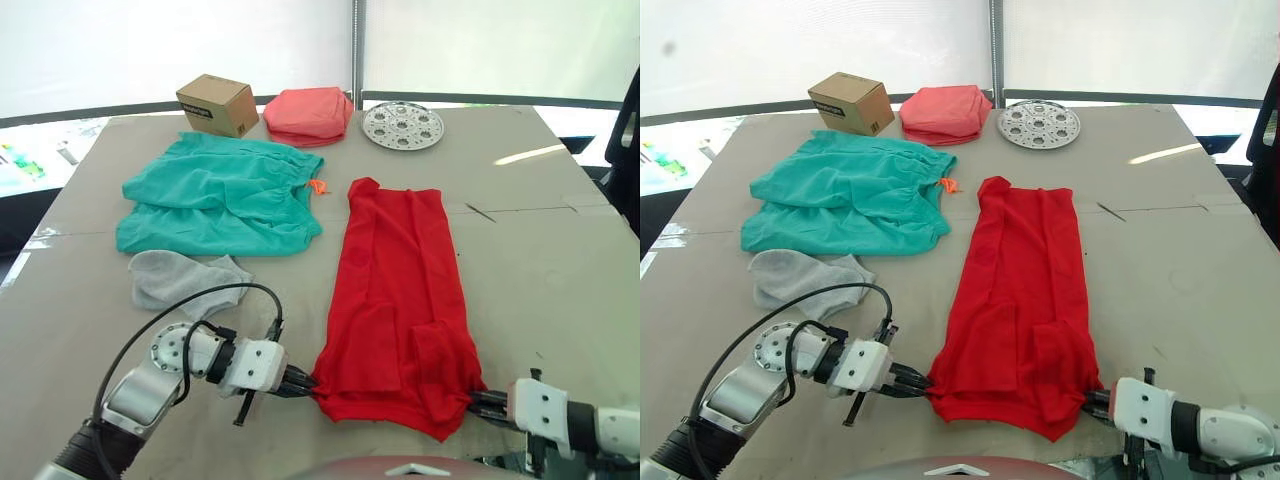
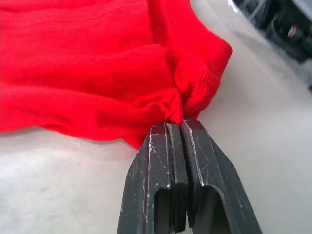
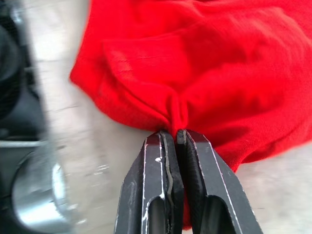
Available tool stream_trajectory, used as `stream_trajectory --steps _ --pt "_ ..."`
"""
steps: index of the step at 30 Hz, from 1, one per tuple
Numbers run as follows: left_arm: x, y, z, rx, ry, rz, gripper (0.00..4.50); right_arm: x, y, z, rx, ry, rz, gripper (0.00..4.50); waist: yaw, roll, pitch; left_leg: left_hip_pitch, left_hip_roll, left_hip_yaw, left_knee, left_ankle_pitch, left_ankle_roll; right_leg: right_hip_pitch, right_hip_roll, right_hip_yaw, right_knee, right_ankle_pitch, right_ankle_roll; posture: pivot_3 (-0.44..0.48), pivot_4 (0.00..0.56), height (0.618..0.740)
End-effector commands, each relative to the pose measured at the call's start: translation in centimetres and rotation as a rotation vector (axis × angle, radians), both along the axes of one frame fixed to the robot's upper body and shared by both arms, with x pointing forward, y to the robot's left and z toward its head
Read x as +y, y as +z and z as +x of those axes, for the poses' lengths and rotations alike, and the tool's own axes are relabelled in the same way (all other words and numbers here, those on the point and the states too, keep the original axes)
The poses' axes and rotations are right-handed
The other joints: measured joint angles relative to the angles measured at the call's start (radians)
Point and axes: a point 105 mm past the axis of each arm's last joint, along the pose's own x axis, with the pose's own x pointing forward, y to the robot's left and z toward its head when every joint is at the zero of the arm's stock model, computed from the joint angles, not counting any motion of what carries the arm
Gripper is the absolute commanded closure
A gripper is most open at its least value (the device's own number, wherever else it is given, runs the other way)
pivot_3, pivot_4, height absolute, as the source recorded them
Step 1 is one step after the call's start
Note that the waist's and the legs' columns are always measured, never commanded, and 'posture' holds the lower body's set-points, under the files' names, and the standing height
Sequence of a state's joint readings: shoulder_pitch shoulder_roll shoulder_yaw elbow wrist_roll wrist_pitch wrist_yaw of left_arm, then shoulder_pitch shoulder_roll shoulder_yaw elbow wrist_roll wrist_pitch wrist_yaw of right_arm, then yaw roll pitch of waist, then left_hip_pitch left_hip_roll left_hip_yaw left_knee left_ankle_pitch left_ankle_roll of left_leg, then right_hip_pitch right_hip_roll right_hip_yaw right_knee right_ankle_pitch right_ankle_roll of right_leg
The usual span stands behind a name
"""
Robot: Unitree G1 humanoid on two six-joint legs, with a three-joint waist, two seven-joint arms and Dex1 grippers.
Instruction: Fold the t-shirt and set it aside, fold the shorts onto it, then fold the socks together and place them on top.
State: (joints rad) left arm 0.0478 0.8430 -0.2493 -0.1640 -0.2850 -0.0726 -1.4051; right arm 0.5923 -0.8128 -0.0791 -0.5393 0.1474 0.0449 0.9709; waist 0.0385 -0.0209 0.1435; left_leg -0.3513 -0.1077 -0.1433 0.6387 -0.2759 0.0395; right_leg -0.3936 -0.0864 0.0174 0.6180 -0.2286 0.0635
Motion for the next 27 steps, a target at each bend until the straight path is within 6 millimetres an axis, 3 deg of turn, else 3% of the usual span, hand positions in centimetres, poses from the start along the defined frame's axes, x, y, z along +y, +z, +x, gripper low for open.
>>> stream_trajectory --steps 1,6,12,16,20,23,25,27 --pt "-1.1 1.1 -0.7 0.121 0.002 -0.071 4.40 0.4 1.8 0.7 -0.001 -0.034 0.066 4.50 0.000 -0.001 0.001 0.000 0.000 0.000 0.000 0.000 0.000 0.000 0.000 0.000 0.000 0.000 0.000 0.000 0.150 0.740" --pt "-1.7 2.8 -1.1 0.215 0.038 -0.123 4.40 0.0 4.1 1.9 0.003 -0.086 0.113 4.50 -0.001 -0.001 0.003 -0.002 0.000 -0.001 0.000 0.002 0.003 -0.001 0.000 -0.001 0.000 0.002 0.004 0.000 0.150 0.740" --pt "-0.9 4.5 -5.6 0.434 -0.018 -0.107 4.40 0.4 3.5 -2.4 0.208 -0.017 0.092 4.50 0.001 -0.001 0.003 -0.002 0.001 -0.001 -0.002 0.001 0.001 -0.002 0.000 -0.002 -0.001 0.000 0.000 0.000 0.150 0.740" --pt "0.1 4.8 -7.2 0.566 0.022 -0.127 4.40 0.2 4.8 -3.3 0.240 -0.046 0.114 4.50 -0.001 0.002 0.005 -0.003 0.002 -0.001 -0.002 0.000 0.000 -0.001 0.000 -0.002 -0.004 0.000 0.000 0.000 0.150 0.740" --pt "1.7 3.7 -5.7 0.621 0.139 -0.188 4.40 0.1 6.9 -1.6 0.186 -0.088 0.164 4.50 -0.001 0.001 0.006 -0.008 0.006 0.005 -0.001 -0.001 -0.001 0.000 0.000 -0.002 -0.003 0.000 0.000 0.000 0.150 0.740" --pt "3.5 4.0 -3.8 0.650 0.207 -0.218 4.40 0.1 8.3 0.0 0.163 -0.068 0.175 4.50 0.000 0.000 0.007 -0.009 0.009 0.007 -0.001 -0.001 -0.001 -0.001 0.000 -0.003 -0.001 0.000 0.000 0.000 0.150 0.740" --pt "5.0 5.3 -1.6 0.631 0.256 -0.225 4.40 0.1 9.3 1.7 0.147 -0.040 0.172 4.50 0.000 0.000 0.007 -0.008 0.011 0.008 -0.001 0.000 0.000 -0.003 0.000 -0.006 -0.001 0.000 -0.001 0.000 0.150 0.740" --pt "6.3 6.7 2.5 0.568 0.335 -0.242 4.40 0.0 9.9 4.9 0.096 -0.028 0.114 4.50 0.001 0.000 0.007 -0.007 0.012 0.009 0.003 0.000 -0.001 -0.005 -0.001 -0.009 0.000 0.000 -0.001 0.000 0.150 0.740"
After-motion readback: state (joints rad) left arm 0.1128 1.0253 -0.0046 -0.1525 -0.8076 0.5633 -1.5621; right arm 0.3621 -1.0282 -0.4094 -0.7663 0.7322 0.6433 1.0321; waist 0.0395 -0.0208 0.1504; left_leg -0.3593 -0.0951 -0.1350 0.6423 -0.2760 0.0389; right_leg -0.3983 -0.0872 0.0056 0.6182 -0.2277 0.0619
